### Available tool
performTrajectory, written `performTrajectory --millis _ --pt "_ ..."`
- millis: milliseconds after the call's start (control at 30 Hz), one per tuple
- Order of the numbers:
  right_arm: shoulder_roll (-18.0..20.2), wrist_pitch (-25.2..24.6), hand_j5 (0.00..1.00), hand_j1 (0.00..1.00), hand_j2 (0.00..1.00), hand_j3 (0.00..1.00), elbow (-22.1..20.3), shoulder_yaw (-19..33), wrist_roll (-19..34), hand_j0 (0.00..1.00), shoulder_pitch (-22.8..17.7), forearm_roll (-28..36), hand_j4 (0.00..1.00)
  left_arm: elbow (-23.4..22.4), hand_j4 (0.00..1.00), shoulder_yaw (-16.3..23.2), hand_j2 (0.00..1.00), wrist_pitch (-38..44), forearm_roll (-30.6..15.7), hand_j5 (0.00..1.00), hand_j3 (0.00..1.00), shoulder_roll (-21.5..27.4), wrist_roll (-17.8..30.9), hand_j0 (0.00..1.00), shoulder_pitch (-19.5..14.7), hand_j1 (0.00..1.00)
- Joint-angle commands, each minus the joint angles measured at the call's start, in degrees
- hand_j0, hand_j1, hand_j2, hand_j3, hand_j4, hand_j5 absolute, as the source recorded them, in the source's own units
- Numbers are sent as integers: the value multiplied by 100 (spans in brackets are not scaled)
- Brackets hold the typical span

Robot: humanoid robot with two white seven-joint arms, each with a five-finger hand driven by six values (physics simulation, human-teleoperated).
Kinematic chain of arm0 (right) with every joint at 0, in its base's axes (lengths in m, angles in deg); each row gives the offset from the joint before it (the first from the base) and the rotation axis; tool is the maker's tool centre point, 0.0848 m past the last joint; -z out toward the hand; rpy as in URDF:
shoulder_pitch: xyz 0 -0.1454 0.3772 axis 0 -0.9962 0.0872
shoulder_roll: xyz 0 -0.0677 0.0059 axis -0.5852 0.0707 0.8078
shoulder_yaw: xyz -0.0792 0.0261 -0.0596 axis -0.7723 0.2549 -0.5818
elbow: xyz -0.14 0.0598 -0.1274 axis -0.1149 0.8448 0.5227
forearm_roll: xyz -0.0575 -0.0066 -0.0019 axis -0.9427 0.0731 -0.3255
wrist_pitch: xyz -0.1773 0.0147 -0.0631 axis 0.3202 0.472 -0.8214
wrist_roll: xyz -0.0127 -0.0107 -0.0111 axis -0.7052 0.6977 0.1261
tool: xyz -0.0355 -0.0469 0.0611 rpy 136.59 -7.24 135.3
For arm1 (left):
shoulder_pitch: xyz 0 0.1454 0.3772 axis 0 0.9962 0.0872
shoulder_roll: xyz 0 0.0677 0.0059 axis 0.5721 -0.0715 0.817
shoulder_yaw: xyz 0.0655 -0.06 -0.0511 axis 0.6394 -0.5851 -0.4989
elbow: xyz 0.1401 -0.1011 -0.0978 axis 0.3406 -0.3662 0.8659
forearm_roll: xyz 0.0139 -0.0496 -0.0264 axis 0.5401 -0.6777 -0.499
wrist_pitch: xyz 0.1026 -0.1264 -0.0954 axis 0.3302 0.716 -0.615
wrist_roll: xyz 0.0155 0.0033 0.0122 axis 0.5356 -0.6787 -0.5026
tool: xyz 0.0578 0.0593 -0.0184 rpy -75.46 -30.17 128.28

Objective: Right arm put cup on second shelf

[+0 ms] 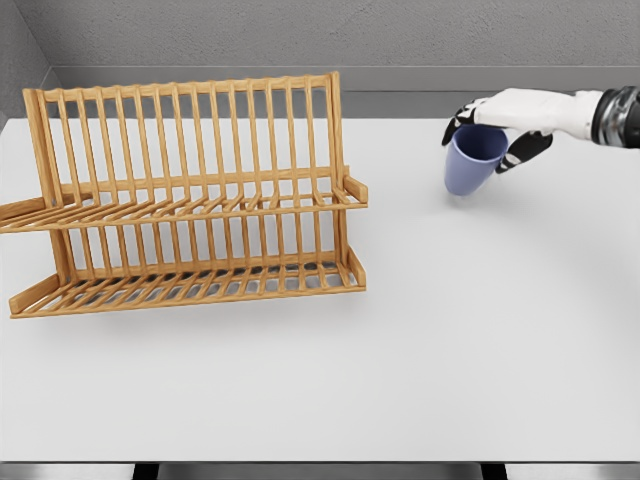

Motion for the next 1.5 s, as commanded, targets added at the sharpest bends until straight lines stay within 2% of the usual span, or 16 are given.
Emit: performTrajectory --millis 0,200,367,467,733,1033,1233,1467 --pt "92 -28 67 67 67 67 -329 192 -2 67 0 40 67 -1 100 1 100 0 -2 100 100 0 1 100 0 100" --pt "101 -10 67 67 67 67 -698 279 -2 67 18 31 67 -1 100 1 100 0 -2 100 100 0 1 100 0 100" --pt "224 -1 67 67 67 67 -1340 438 -2 67 -26 22 67 -1 100 1 100 0 -2 100 100 0 1 100 9 100" --pt "224 -1 67 67 67 67 -1560 438 -2 67 0 13 67 -1 100 1 100 0 -2 100 100 0 1 100 9 100" --pt "329 -1 67 67 67 67 -2782 438 -2 67 -26 -4 67 -1 100 1 100 0 -2 100 100 0 1 100 9 100" --pt "277 -10 67 67 67 67 -3371 438 -2 67 26 -4 67 -1 100 1 100 0 -2 100 100 0 1 100 9 100" --pt "198 -28 67 67 67 67 -3406 438 -2 67 185 -4 67 -1 100 1 100 0 -2 100 100 0 1 100 0 100" --pt "48 -19 67 67 67 67 -3546 420 -2 67 193 -4 67 -1 100 1 100 0 -2 100 100 0 1 100 9 100"
